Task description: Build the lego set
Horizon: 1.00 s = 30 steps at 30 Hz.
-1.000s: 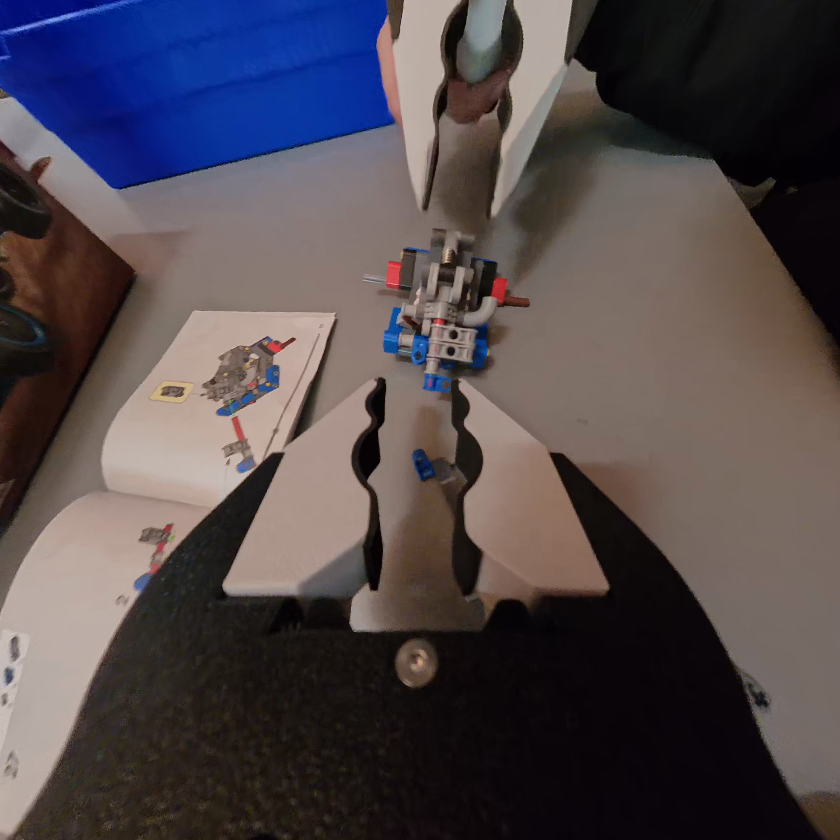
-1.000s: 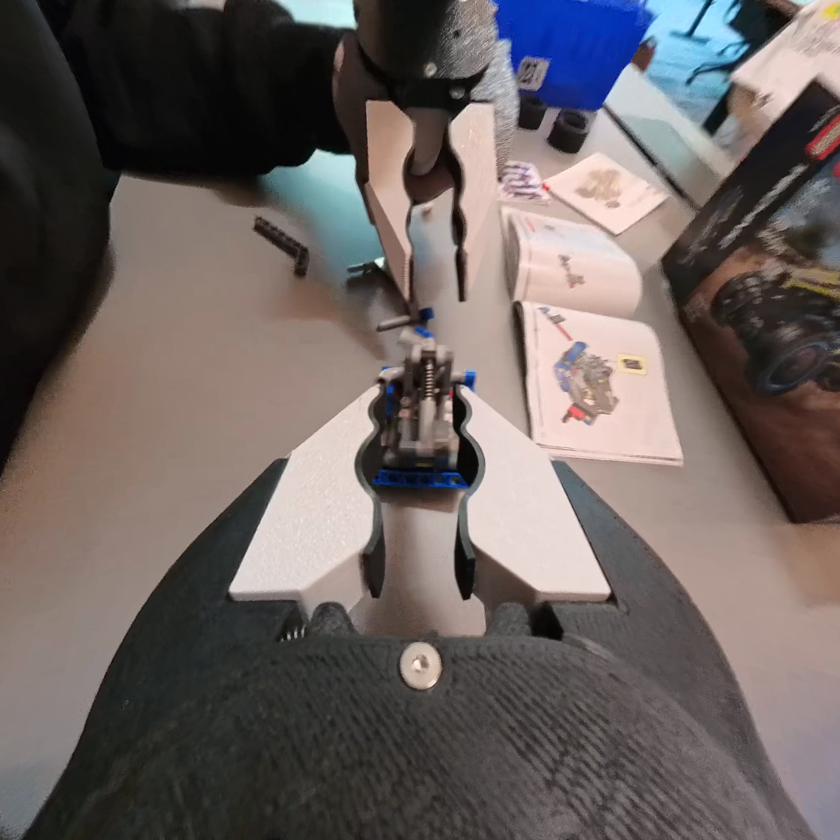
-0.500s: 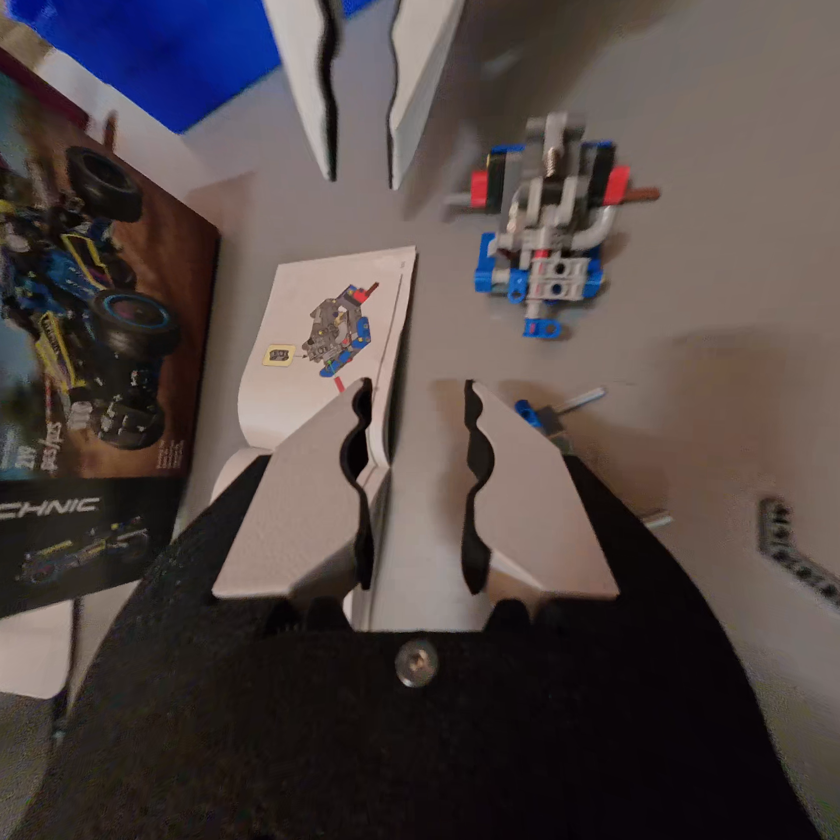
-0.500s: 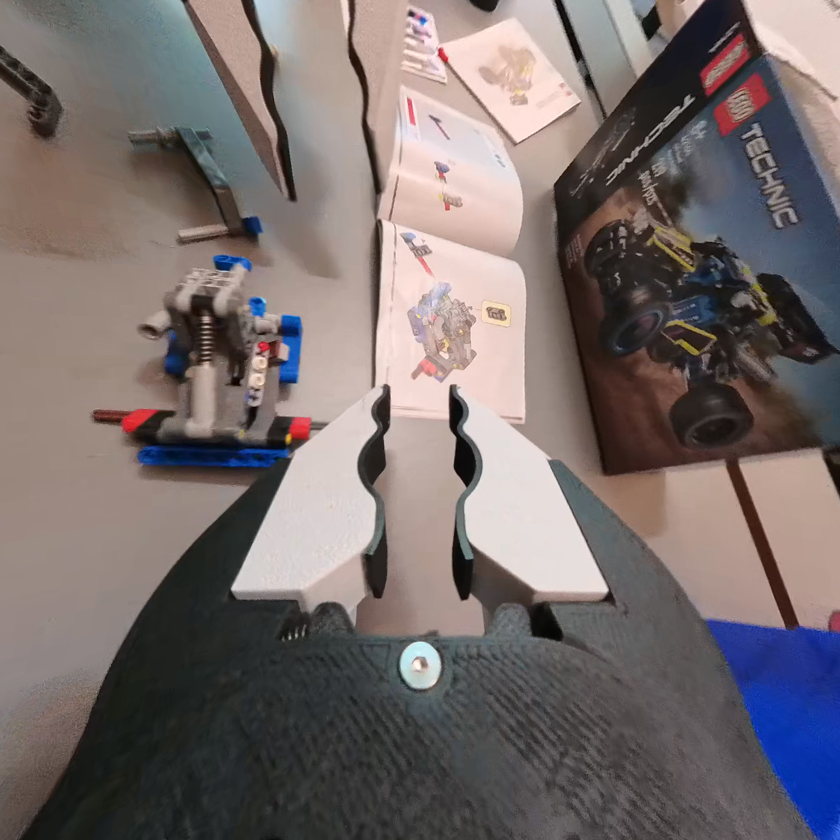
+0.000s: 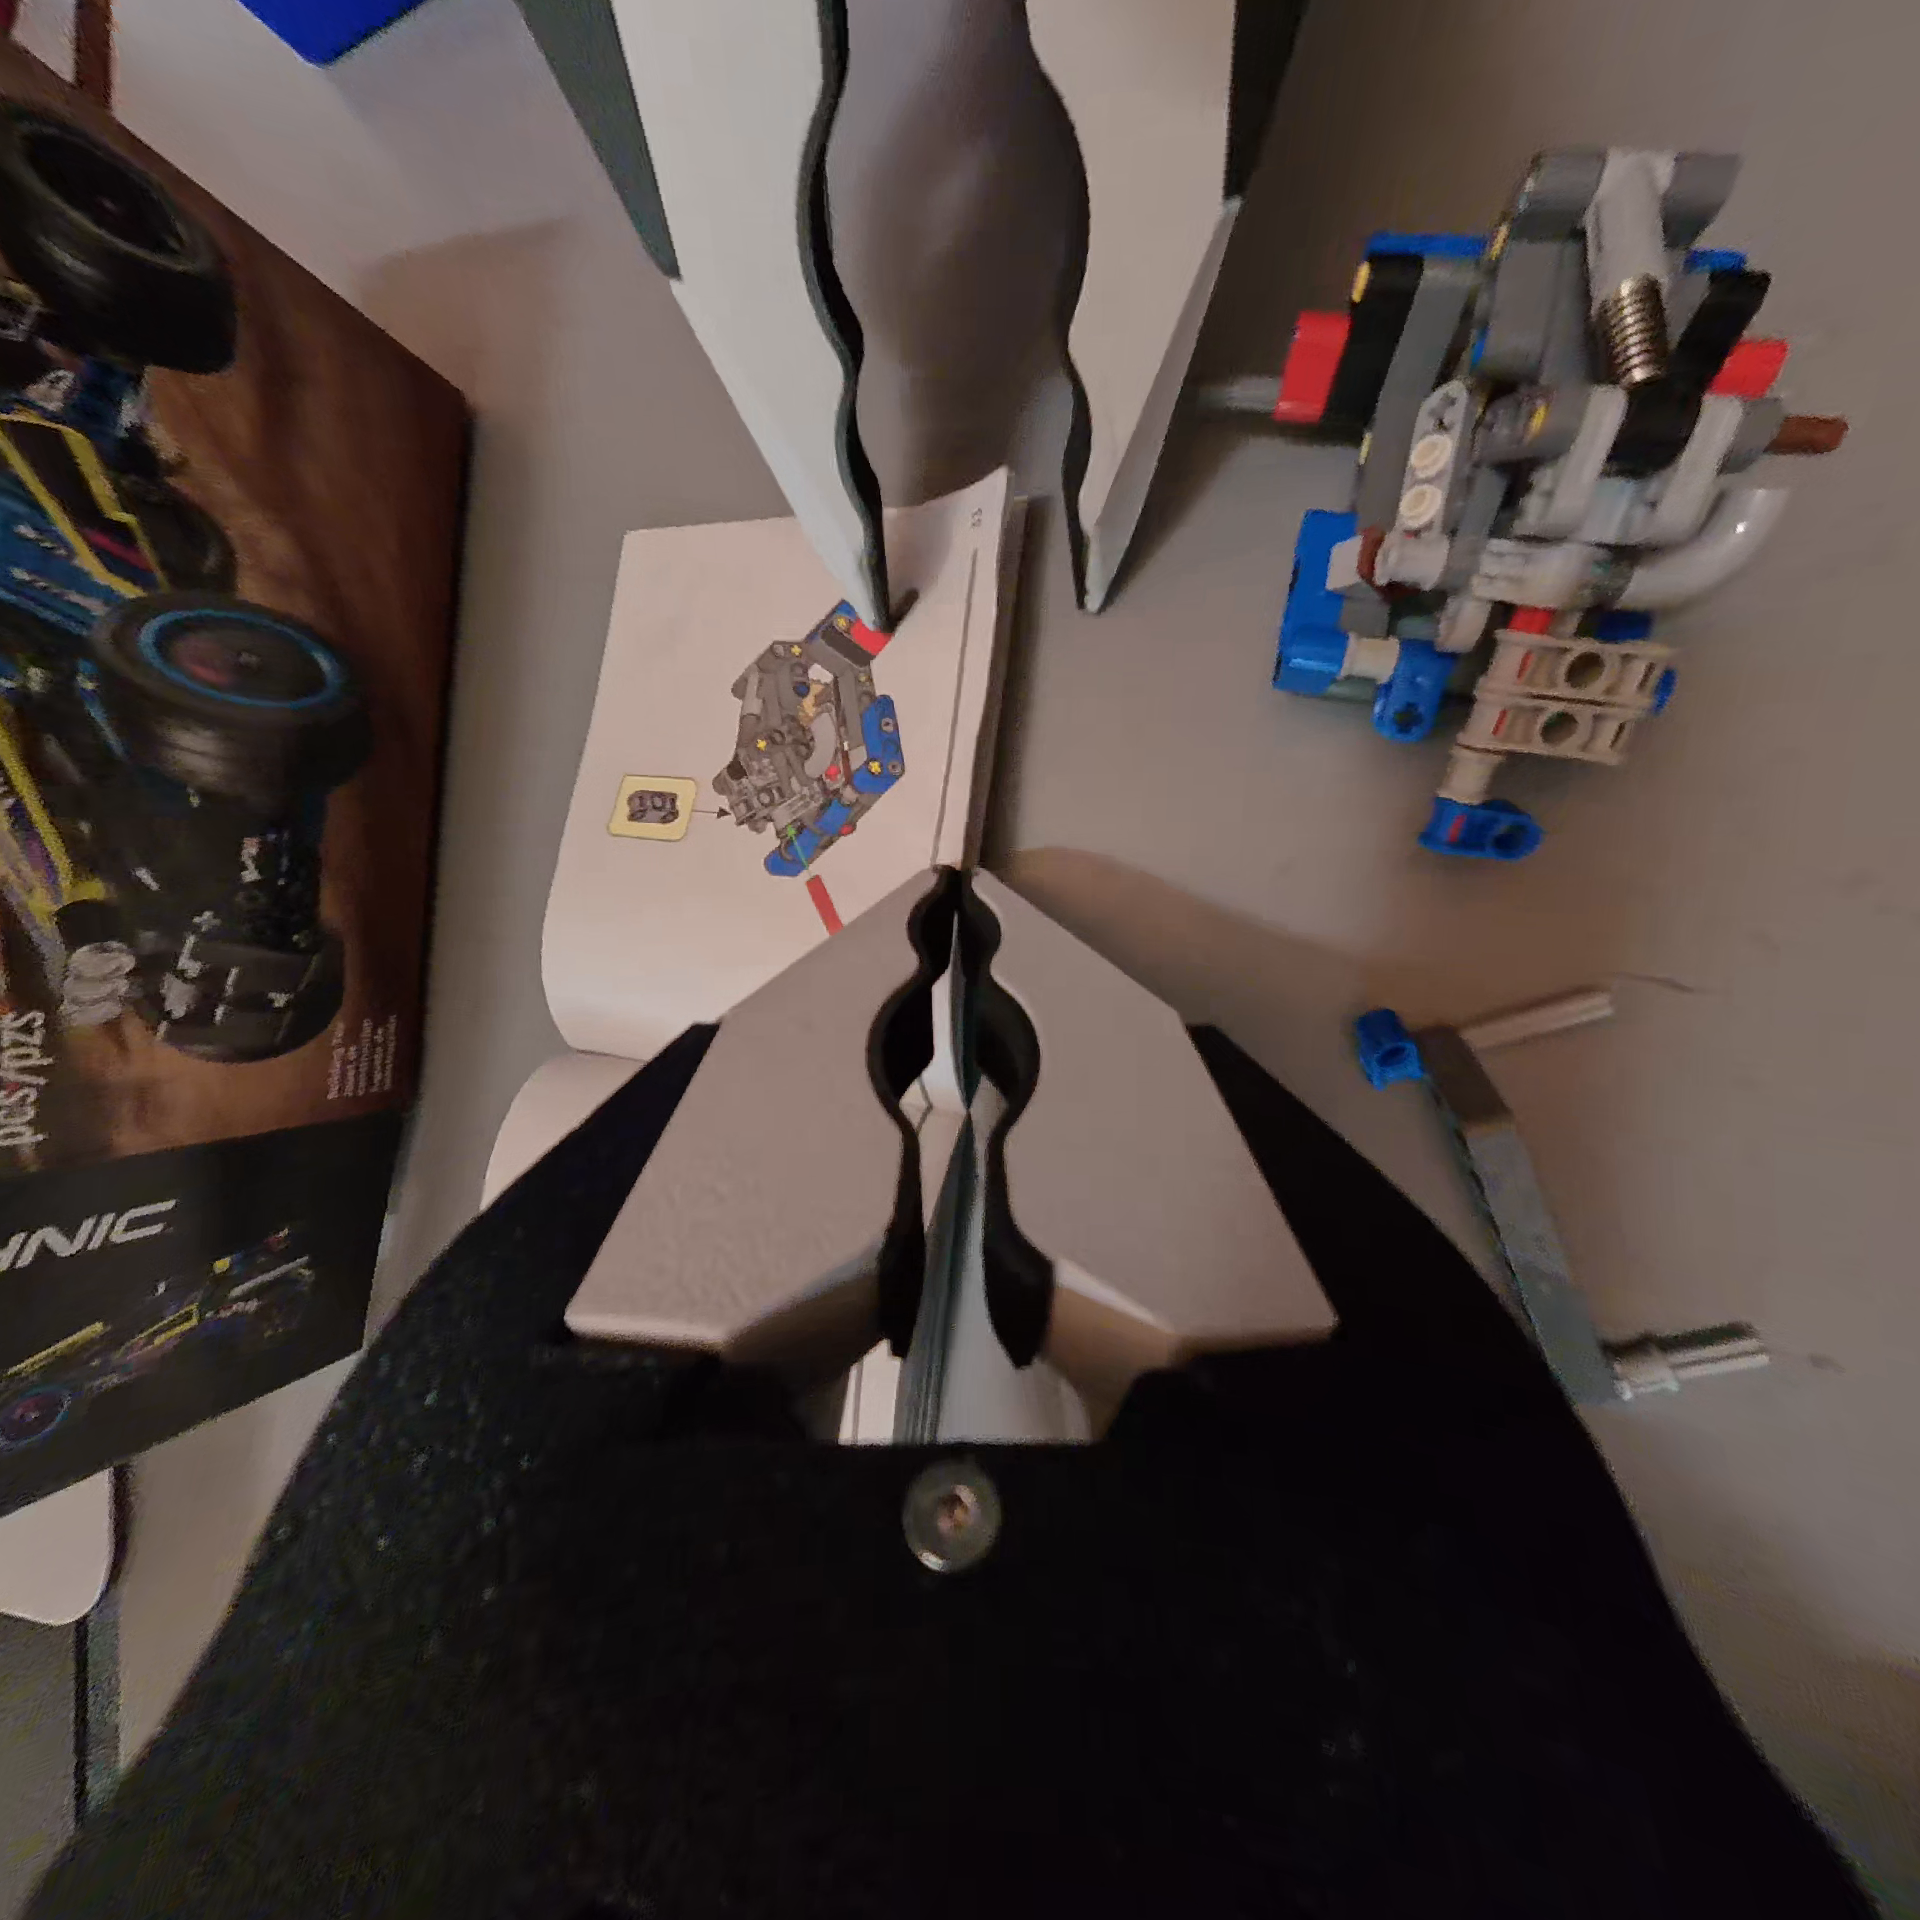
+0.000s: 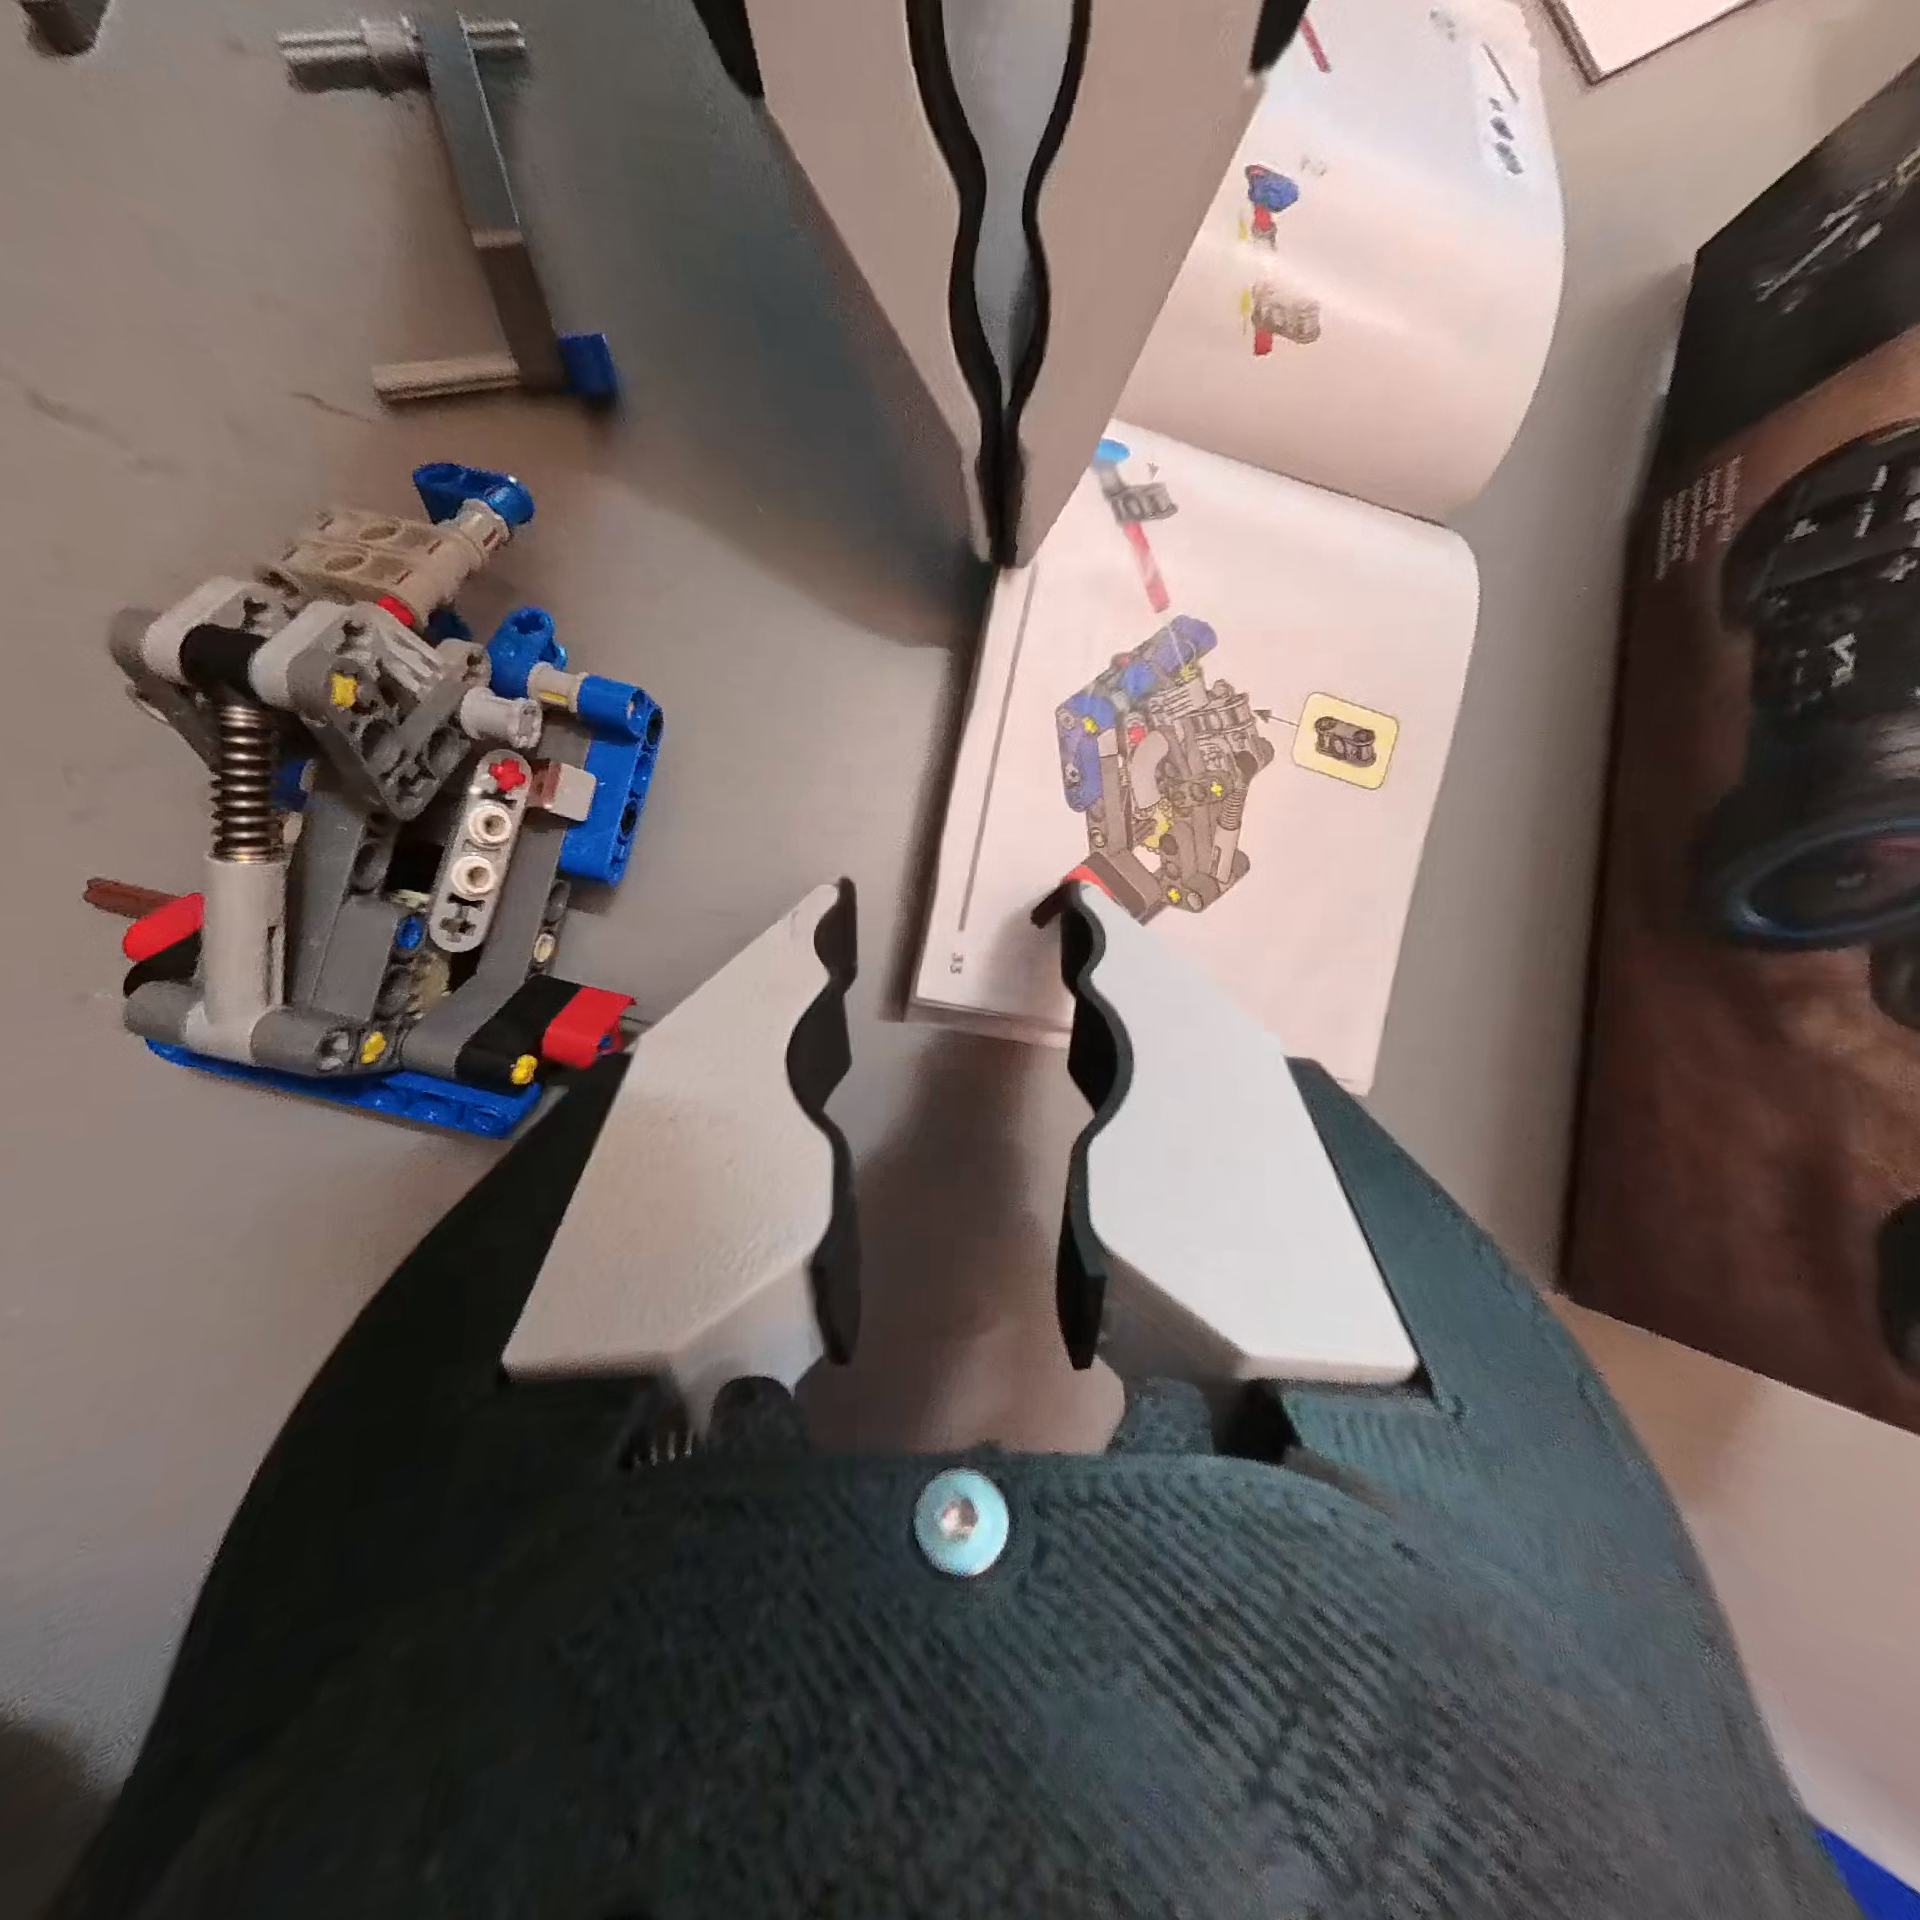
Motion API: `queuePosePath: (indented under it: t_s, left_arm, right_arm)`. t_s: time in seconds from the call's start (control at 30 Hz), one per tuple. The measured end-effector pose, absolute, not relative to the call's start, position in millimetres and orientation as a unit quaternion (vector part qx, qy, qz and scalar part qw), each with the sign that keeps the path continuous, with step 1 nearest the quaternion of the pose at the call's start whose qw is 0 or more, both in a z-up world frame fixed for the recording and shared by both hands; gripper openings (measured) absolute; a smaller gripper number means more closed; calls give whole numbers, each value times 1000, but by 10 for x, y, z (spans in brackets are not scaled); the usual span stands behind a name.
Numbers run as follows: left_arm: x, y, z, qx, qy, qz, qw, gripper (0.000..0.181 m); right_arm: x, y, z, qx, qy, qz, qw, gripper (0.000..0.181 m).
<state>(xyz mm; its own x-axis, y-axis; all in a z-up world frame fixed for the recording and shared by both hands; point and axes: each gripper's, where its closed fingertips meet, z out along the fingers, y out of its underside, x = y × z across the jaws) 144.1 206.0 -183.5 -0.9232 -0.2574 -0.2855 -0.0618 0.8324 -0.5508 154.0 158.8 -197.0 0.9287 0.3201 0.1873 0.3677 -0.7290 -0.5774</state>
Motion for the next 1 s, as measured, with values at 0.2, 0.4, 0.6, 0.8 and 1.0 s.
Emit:
queuePosePath:
  t_s: [0.2,0.4,0.6,0.8,1.0]
  left_arm:
    - [1410,2033,-1793,-94,933,-295,182,0]
    - [1413,2032,-1779,-104,928,-304,191,6]
    - [1524,1900,-1669,-102,916,-300,246,4]
    - [1635,2024,-1502,-148,886,-312,308,0]
    - [1646,2122,-1409,-192,858,-350,324,0]
  right_arm:
    - [1568,1615,-1966,-925,-187,-49,328,18]
    - [1501,1636,-1922,-917,-186,-49,350,0]
    - [1526,1785,-1683,-885,-202,-108,406,0]
    - [1840,1662,-1637,-886,-131,-166,413,17]
    - [2123,1621,-1775,-891,-67,-202,401,0]
